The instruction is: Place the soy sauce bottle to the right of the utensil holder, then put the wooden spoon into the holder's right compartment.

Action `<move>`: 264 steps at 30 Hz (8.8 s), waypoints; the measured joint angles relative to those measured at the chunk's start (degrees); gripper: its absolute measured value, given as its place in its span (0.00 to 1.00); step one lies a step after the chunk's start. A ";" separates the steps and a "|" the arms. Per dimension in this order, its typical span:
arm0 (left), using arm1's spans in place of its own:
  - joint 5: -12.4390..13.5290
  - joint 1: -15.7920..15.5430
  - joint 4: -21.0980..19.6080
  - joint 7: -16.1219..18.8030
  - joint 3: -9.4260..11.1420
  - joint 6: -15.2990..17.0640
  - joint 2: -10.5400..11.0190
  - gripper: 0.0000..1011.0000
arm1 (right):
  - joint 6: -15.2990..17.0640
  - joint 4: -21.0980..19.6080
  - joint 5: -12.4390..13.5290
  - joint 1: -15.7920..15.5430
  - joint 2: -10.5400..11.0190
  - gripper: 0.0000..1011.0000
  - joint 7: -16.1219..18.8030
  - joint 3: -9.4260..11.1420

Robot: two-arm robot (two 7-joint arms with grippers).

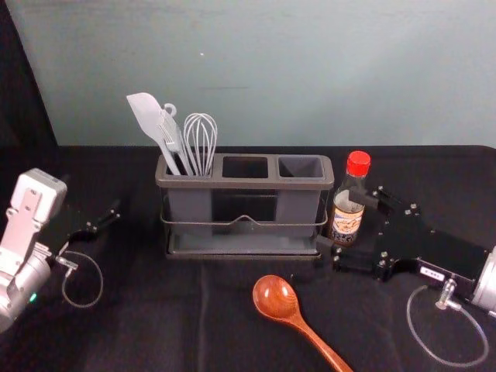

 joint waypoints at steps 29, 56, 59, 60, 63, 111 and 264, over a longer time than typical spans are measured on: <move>0.00 0.00 0.00 0.00 0.00 0.00 0.00 1.00 | 35.55 -8.86 4.08 11.33 -0.16 0.99 -11.95 -7.73; 0.00 0.00 0.00 0.00 0.00 0.00 0.00 1.00 | 44.98 -6.48 10.44 16.02 -4.03 0.99 -18.77 -10.57; 0.00 0.00 0.00 0.00 0.00 0.00 0.00 1.00 | 46.92 -6.07 10.98 16.43 -4.68 0.99 -19.83 -11.19; 0.00 0.00 0.00 0.00 0.00 -0.01 0.00 1.00 | 47.98 -5.81 11.16 16.62 -5.13 0.99 -20.46 -11.54; 0.00 0.00 0.00 0.00 0.00 0.00 0.00 1.00 | 49.64 -5.41 11.35 16.92 -5.83 0.99 -21.26 -12.08; 0.00 0.00 0.00 0.00 0.00 0.00 0.00 1.00 | 61.96 11.18 1.16 26.79 -16.74 0.99 -21.65 -24.74; 0.00 0.00 0.00 0.00 0.00 0.00 0.00 1.00 | 48.49 9.78 -17.44 24.91 -21.62 0.83 -19.30 -24.17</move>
